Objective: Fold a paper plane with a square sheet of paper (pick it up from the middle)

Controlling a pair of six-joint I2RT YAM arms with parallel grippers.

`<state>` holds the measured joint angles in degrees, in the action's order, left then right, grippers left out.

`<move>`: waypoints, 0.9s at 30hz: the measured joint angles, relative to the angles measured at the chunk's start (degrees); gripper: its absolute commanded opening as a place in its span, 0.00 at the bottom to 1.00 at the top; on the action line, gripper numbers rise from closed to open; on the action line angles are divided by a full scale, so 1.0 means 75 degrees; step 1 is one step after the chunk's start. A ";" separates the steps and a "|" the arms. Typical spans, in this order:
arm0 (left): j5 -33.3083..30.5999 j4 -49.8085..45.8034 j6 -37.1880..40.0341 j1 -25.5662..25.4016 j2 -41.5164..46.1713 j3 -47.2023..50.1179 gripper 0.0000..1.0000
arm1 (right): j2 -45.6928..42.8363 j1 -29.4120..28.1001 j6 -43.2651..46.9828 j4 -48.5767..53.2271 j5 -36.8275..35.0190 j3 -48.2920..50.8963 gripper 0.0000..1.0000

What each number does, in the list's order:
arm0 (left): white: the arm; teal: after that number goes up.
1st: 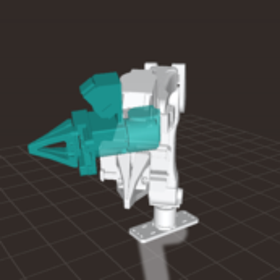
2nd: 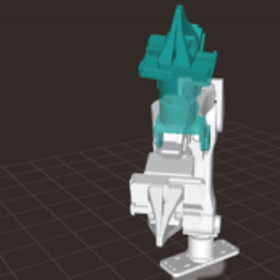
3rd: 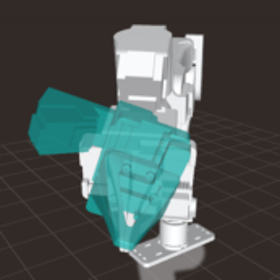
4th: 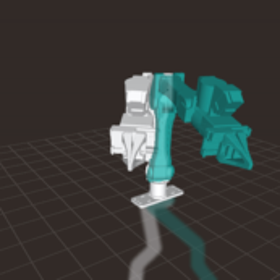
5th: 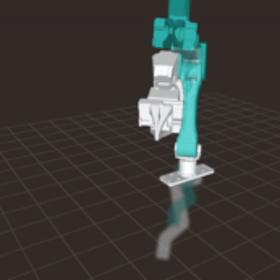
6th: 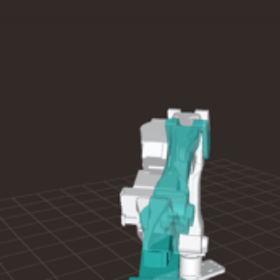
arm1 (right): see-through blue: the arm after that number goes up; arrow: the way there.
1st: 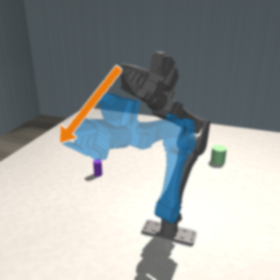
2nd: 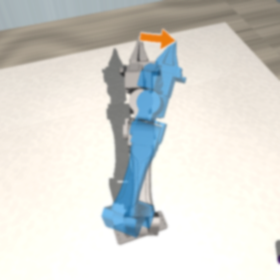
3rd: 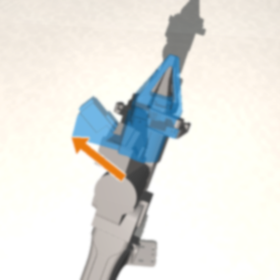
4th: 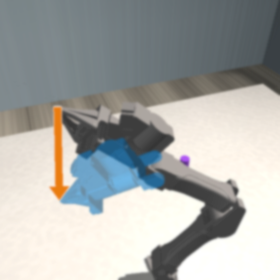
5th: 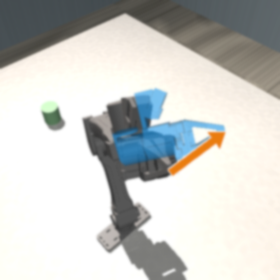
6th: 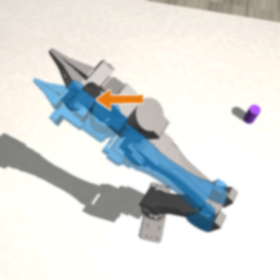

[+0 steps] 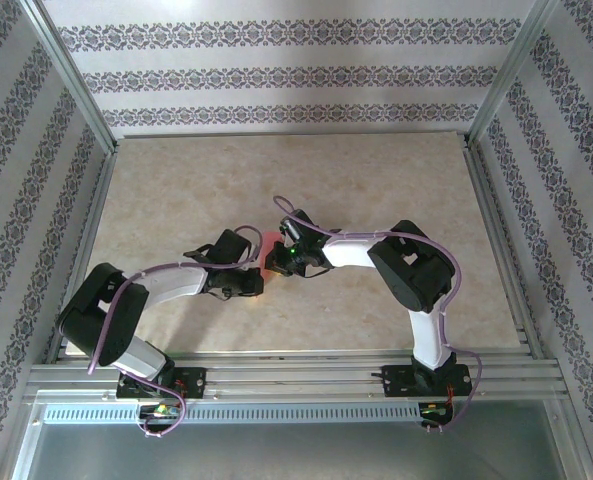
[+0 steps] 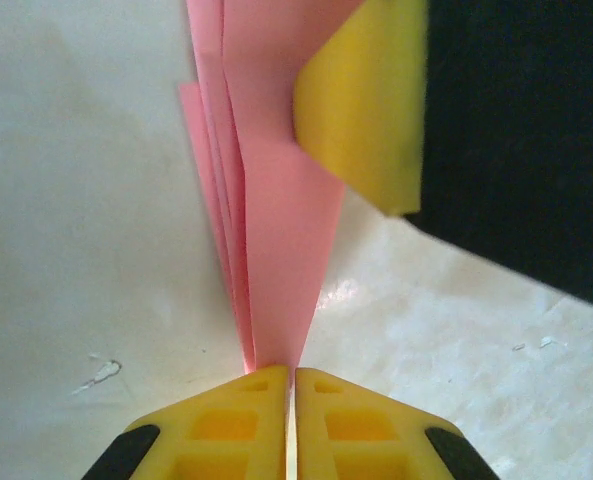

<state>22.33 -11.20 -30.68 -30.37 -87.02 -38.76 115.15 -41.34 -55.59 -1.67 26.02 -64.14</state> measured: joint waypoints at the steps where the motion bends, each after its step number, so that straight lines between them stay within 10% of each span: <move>1: -0.0006 0.0000 0.0000 -0.0012 0.0000 0.0012 0.11 | 0.0006 0.0000 0.0000 0.0006 0.0000 -0.0006 0.13; 27: -0.0484 -0.0286 -0.0012 -0.0551 0.0262 0.0195 0.10 | 0.0111 0.0099 -0.0195 0.0000 0.0259 -0.0073 0.12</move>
<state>18.70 -13.34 -30.76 -34.50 -85.06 -37.30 115.98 -40.60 -57.06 -1.67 27.97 -64.69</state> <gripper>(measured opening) 0.106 0.123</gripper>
